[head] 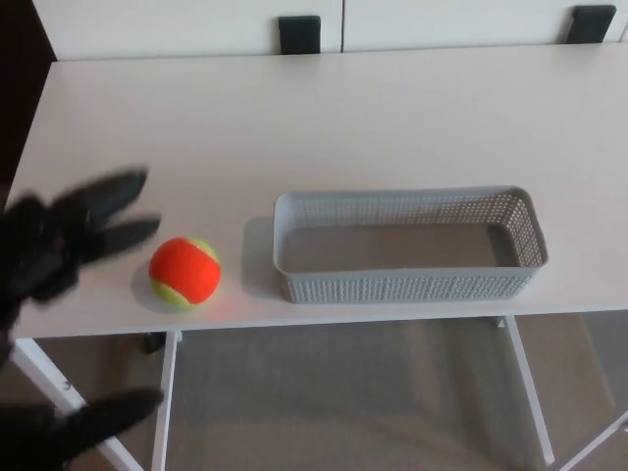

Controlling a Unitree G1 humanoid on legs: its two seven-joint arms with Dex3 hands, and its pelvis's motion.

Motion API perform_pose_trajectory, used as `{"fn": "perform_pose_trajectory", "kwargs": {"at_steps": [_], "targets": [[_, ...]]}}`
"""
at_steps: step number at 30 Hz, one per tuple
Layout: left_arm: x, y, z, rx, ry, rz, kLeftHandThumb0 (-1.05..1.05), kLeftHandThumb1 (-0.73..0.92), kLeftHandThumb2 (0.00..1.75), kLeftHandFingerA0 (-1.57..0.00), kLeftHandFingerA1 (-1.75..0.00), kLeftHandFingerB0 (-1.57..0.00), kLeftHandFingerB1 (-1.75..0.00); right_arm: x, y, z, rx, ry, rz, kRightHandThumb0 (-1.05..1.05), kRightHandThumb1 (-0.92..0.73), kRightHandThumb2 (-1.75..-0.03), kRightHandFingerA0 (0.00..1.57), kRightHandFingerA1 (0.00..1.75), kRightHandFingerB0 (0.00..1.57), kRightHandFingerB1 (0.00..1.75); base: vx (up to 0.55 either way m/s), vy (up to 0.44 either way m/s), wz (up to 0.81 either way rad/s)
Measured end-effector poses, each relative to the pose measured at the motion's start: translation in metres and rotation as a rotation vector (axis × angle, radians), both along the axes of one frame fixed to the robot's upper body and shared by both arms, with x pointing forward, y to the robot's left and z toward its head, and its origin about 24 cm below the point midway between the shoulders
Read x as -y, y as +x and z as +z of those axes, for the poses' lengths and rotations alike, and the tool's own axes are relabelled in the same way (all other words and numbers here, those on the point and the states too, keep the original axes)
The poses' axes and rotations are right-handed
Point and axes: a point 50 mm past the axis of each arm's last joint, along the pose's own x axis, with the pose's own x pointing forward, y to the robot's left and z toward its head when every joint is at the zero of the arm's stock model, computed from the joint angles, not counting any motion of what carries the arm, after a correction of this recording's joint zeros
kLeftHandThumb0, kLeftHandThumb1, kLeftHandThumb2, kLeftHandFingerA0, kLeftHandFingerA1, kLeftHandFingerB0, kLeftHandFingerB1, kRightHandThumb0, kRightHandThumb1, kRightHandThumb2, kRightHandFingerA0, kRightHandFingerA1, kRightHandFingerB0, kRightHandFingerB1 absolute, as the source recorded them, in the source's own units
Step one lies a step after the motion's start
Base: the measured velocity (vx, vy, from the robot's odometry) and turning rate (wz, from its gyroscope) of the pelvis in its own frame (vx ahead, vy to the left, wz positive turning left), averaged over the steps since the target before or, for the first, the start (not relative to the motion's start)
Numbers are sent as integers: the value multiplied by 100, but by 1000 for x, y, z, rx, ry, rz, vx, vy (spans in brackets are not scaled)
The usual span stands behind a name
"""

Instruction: The robot walk towards a table in front and uses its left hand to pickup a tennis ball on the left side and put it in a container on the right hand side

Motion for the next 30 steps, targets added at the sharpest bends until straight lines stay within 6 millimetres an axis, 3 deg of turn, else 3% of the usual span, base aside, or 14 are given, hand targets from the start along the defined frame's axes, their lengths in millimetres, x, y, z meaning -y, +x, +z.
{"fn": "perform_pose_trajectory", "kwargs": {"at_steps": [6,7,9,10,11,12,13,30], "targets": [[6,25,1,49,18,10,-45,38,64,-26,-47,-22,-40,-1,4,3,15,-3,9,-61,-30,-65,53,110,22,92,0,0,0],[6,29,0,48,20,14,-22,24,83,-15,-54,-13,-53,-1,5,3,16,-4,10,-64,-30,-64,51,110,22,92,0,0,0],[8,39,-5,36,28,25,-22,24,83,-15,-54,-13,-53,-1,6,3,17,-4,13,-64,-30,-64,51,110,22,92,0,0,0],[8,44,-8,25,33,33,-23,22,82,-14,-54,-12,-52,-1,7,3,18,-4,14,-64,-29,-63,51,108,21,91,0,0,0],[8,47,-9,19,37,36,-45,39,52,-30,-40,-25,-32,-2,7,3,18,-4,15,-63,-30,-63,52,105,22,88,0,0,0],[9,51,-12,7,43,43,-45,39,52,-30,-40,-25,-32,-2,8,3,20,-4,17,-63,-30,-63,52,105,22,88,0,0,0],[9,56,-15,-2,50,50,-51,35,64,-25,-45,-20,-38,-2,9,3,21,-4,18,-61,-31,-62,53,103,22,85,0,0,0],[8,115,-86,-245,258,219,-54,32,62,-25,-43,-21,-36,-4,19,5,36,-5,29,-60,-29,-63,52,105,20,87,0,0,0]]}}
